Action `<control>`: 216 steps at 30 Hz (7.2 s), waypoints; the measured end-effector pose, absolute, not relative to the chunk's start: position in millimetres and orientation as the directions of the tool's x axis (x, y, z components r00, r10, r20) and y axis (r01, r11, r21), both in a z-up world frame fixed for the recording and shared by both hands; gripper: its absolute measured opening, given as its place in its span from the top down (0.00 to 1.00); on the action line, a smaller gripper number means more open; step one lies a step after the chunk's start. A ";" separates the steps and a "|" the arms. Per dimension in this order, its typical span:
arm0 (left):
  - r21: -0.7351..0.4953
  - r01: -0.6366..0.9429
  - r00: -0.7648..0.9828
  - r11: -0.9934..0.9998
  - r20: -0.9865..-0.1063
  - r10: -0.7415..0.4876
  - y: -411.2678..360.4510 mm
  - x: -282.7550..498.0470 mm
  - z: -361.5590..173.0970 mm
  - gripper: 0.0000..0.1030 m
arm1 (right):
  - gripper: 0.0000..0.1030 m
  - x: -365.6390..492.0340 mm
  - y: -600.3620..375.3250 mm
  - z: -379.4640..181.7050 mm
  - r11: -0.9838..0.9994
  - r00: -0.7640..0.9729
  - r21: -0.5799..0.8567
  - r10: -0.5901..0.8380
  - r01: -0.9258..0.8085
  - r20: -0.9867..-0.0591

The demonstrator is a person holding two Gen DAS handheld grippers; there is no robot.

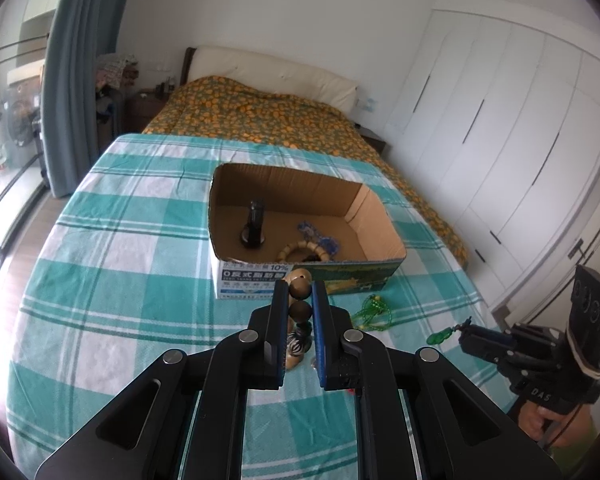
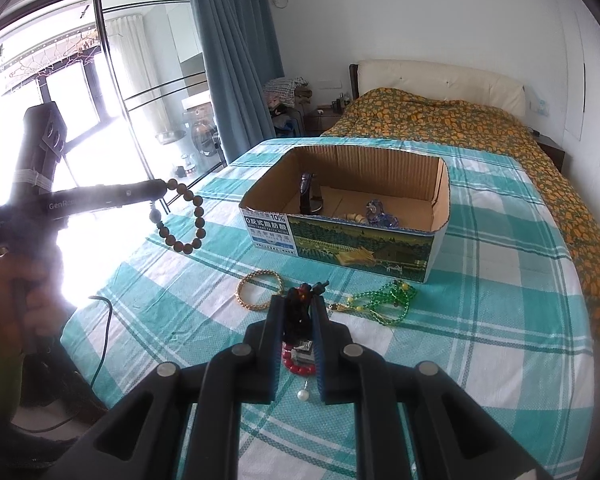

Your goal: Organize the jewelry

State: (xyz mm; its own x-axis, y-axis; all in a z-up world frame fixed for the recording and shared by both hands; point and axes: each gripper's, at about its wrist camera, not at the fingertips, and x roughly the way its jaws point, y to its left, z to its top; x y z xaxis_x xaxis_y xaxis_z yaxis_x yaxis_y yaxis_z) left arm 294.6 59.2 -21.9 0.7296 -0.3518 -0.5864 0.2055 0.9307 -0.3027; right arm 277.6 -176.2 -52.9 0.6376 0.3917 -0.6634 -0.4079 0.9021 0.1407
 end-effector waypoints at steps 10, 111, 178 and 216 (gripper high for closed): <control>-0.317 0.216 0.725 0.923 -0.582 -0.370 59.2 305.9 -14.3 0.91 | 0.87 290.2 -171.9 -52.6 0.891 0.620 0.141 0.406 -0.431 -0.672; -0.010 0.069 0.596 0.998 -0.802 -0.050 5.6 226.2 -185.4 0.00 | 0.44 188.9 -232.6 -189.7 0.999 0.716 0.009 0.043 -0.051 -0.697; -0.019 0.075 0.558 0.997 -0.828 -0.058 20.2 361.7 -176.8 0.43 | 0.85 408.4 -211.0 -173.0 0.974 0.581 0.150 0.221 -0.168 -0.783; -0.266 0.117 0.583 0.957 -0.762 -0.283 46.7 338.9 -119.3 0.81 | 0.90 310.0 -267.7 -40.4 0.925 0.704 0.311 0.371 -0.220 -0.606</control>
State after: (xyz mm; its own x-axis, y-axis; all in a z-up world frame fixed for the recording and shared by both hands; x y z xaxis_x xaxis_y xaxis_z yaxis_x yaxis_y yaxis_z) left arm 338.9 46.7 -119.3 0.5827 -0.2833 -0.7617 0.1173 0.9568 -0.2661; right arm 310.0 -267.7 -40.4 0.7039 0.3712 -0.6055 -0.2198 0.9245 0.3113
